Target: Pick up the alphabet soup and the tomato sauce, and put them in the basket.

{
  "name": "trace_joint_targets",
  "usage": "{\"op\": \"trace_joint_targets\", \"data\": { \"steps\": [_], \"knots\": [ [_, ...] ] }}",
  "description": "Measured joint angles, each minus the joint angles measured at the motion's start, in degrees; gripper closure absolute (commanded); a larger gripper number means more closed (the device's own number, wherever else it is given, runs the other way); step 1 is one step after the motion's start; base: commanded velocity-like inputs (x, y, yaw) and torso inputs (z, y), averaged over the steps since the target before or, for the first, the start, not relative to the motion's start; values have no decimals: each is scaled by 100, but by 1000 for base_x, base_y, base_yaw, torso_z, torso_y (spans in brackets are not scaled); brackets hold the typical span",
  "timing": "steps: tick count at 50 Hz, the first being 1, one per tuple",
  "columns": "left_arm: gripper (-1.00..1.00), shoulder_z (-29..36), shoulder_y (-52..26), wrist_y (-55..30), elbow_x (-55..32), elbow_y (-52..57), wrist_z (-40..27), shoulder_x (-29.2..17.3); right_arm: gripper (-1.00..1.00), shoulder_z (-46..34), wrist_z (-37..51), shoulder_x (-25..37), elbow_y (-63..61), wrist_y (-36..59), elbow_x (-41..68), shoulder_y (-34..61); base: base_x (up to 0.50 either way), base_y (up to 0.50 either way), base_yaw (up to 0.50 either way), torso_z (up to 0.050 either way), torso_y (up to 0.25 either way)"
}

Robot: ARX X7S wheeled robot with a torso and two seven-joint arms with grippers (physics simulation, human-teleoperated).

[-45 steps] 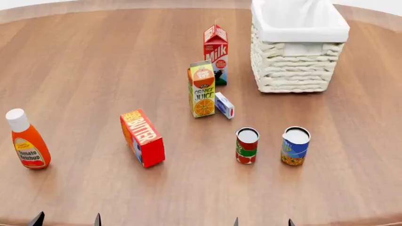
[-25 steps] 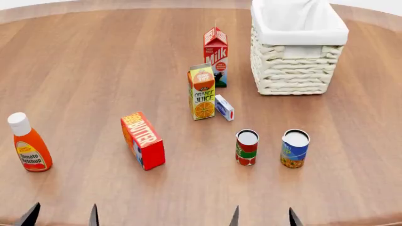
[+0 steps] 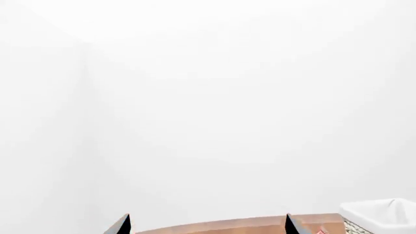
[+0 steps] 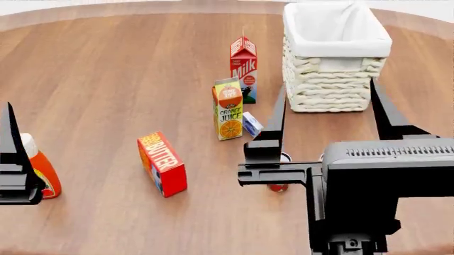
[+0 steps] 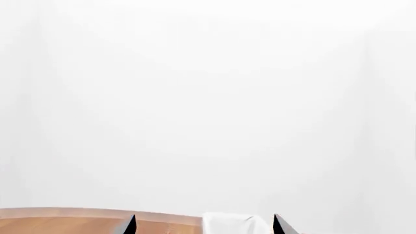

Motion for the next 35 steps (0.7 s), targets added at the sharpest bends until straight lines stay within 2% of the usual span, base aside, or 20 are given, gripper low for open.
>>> {"op": "trace_joint_targets", "data": {
  "steps": [14, 35],
  "knots": [
    [-100, -128, -202, -396, -171, 582, -53, -101, -100, -86, 60, 92, -475, 453, 35, 309, 0, 0, 0, 50, 0],
    [-100, -205, -257, -583, -360, 856, -124, -184, -100, -152, 149, 154, -642, 396, 119, 291, 0, 0, 0, 50, 0]
  ]
}}
